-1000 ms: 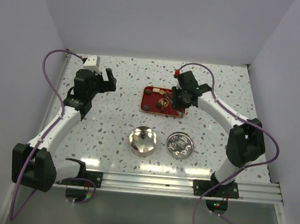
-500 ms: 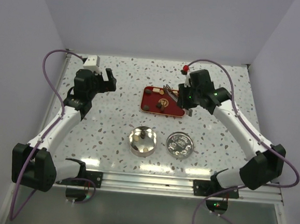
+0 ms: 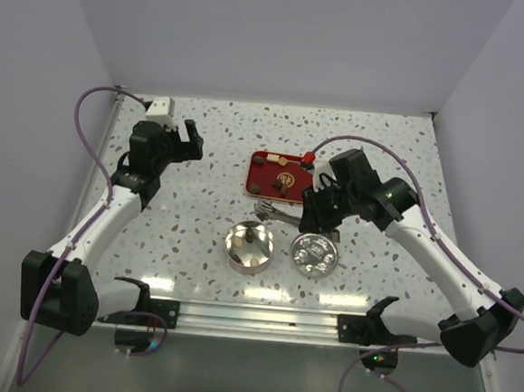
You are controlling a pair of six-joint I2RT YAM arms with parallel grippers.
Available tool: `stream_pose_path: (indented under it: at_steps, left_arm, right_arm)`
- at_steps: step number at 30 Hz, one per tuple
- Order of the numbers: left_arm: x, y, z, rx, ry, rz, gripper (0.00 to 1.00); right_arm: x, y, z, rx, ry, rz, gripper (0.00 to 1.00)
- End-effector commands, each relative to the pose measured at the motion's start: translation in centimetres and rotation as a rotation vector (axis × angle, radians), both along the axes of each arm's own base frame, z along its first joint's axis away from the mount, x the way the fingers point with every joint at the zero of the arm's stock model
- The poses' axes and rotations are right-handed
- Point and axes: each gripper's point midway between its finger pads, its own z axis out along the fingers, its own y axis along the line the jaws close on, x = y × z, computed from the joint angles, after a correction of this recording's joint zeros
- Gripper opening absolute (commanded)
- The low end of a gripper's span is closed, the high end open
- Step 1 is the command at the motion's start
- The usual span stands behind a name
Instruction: Pack the chocolate
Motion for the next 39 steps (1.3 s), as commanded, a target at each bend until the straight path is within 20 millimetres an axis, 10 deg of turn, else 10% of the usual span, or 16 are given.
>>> stream_pose_path:
  at_steps: [1, 15, 39]
  left_arm:
    - [0.5, 0.2, 1.3, -0.017, -0.029, 0.014, 1.00]
    - [0.3, 0.3, 1.6, -0.013, -0.033, 0.019, 1.00]
    - [0.4, 0.3, 1.3, -0.013, -0.025, 0.019, 1.00]
  right_arm:
    - [-2.1, 0.2, 2.6, 0.085, -0.004, 0.056, 0.20]
    - [-5.0, -0.6, 1.9, 0.058, 0.078, 0.128, 0.26]
    - [-1.1, 0.7, 3.0, 0.085, -0.049, 0.045, 0.35]
